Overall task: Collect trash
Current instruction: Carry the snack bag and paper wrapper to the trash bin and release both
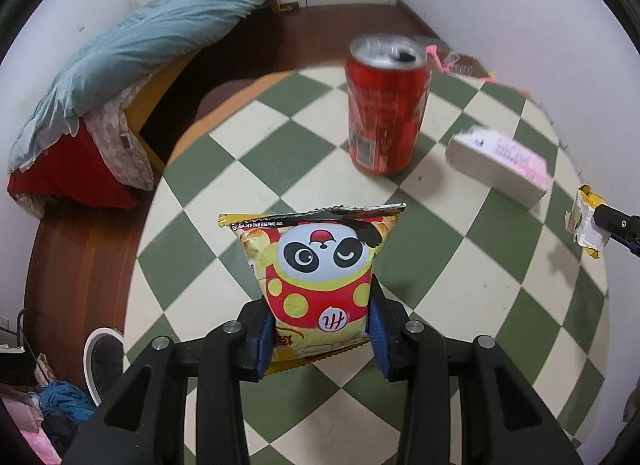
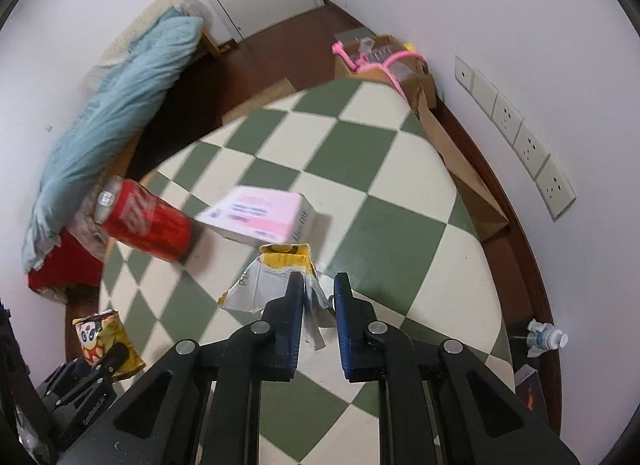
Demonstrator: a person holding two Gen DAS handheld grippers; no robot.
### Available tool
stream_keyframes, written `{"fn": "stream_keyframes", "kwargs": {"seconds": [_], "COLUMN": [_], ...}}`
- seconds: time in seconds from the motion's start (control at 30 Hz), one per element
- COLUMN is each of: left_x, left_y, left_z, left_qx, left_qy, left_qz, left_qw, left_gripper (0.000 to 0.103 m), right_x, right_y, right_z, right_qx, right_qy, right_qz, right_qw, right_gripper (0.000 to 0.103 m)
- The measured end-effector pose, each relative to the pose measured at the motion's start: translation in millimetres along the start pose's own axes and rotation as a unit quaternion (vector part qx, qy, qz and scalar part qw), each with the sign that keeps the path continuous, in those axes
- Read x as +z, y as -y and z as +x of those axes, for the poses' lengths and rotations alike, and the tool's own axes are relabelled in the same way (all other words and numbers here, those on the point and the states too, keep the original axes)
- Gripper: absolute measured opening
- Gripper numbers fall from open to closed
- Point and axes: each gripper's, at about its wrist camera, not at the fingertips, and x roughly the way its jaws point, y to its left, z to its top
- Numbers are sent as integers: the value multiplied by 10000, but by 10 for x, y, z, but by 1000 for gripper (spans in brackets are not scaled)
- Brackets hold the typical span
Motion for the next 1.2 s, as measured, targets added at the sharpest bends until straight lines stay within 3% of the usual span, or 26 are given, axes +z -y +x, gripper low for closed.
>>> {"fn": "stream_keyframes", "kwargs": {"seconds": [0.4, 0.63, 0.77, 0.87, 1.0, 1.2], "left_x": [39, -79, -283, -517, -957, -1669], "left_y": [-425, -1168, -1765, -2273, -3031, -4003], "left_z": [-721, -1200, -1386, -1408, -1251, -780], "left_qx": [-282, -142, 139, 421, 817, 986], "left_qy": [584, 943, 1034, 957, 568, -268], "left_qz": [-243, -513, -748, -961, -1403, -2237], "left_qw": [9976, 9941, 9917, 9899, 9851, 9693], "left_gripper": [36, 36, 36, 36, 36, 36], "right_x": [-172, -584, -921, -1260, -1779, -2671], "right_y": [-637, -1447, -2060, -2583, -3323, -4323], "right_z": [-623, -881, -904, -800, -478, 314], "right_qx": [557, 1268, 1675, 1972, 2228, 2162], "right_qy": [175, 38, -164, -441, -958, -1827], "right_qz": [-590, -1098, -1430, -1699, -2105, -2611], "right_qw": [9965, 9858, 9753, 9645, 9470, 9229], "right_gripper": [16, 16, 16, 16, 16, 16]}}
